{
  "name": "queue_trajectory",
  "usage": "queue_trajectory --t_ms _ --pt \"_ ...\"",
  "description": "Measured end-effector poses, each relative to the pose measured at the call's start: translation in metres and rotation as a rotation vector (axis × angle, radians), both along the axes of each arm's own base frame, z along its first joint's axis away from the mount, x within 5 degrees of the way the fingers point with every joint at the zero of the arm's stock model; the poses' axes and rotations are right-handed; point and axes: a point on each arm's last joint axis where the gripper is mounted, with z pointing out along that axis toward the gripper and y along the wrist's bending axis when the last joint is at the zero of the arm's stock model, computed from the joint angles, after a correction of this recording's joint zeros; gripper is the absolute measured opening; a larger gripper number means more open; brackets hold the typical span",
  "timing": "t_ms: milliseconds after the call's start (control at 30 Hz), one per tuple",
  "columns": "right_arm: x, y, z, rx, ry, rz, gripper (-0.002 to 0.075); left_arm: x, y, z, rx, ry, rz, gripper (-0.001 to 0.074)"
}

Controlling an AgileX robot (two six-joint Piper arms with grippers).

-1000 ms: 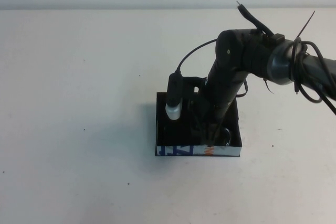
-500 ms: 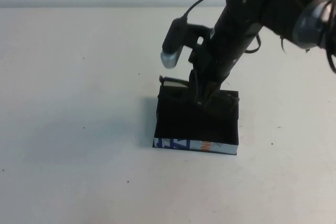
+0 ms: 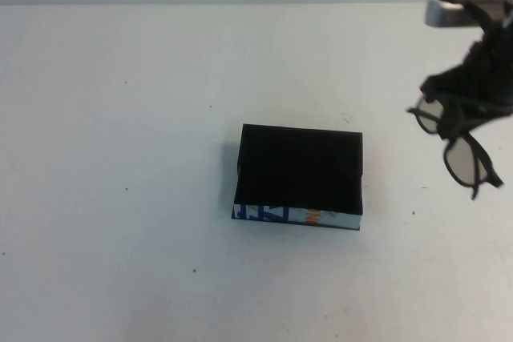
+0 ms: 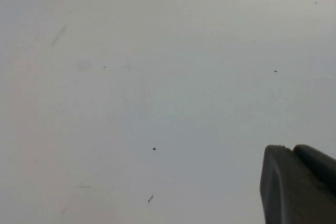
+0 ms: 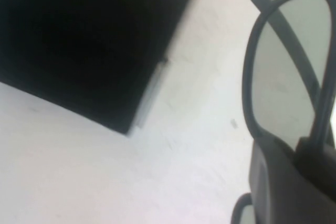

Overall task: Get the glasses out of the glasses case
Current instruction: Place the glasses on the table

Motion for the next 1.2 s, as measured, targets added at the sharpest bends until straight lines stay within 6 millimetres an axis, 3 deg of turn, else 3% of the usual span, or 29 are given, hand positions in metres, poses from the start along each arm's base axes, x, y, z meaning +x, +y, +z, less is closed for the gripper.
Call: queue_trajectory --t_ms 167,333,533,867,1000,1133,1200 --pt "-0.018 -0.033 -0.047 -0.019 0.180 -0.134 0.0044 0.000 0.000 0.000 0.000 0.000 0.000 -0.0004" --pt "-0.024 -0.033 -0.079 0.030 0.184 -0.223 0.0043 0.000 0.000 0.000 0.000 0.000 0.000 -0.0004" --pt "-0.026 -0.033 -0.101 0.064 0.121 -0.289 0.0046 0.000 0.000 0.000 0.000 0.000 0.000 -0.0004" --pt "-0.021 -0.034 -0.108 0.063 0.069 -0.309 0.0197 0.000 0.000 0.000 0.000 0.000 0.000 -0.0005" --pt "-0.022 -0.035 -0.107 0.063 0.068 -0.307 0.0217 0.000 0.000 0.000 0.000 0.000 0.000 -0.0004" --pt "-0.028 -0.035 -0.089 0.072 0.034 -0.300 0.0203 0.000 0.000 0.000 0.000 0.000 0.000 -0.0004" --pt "-0.035 -0.036 -0.068 0.083 -0.032 -0.292 0.0174 0.000 0.000 0.000 0.000 0.000 0.000 -0.0004"
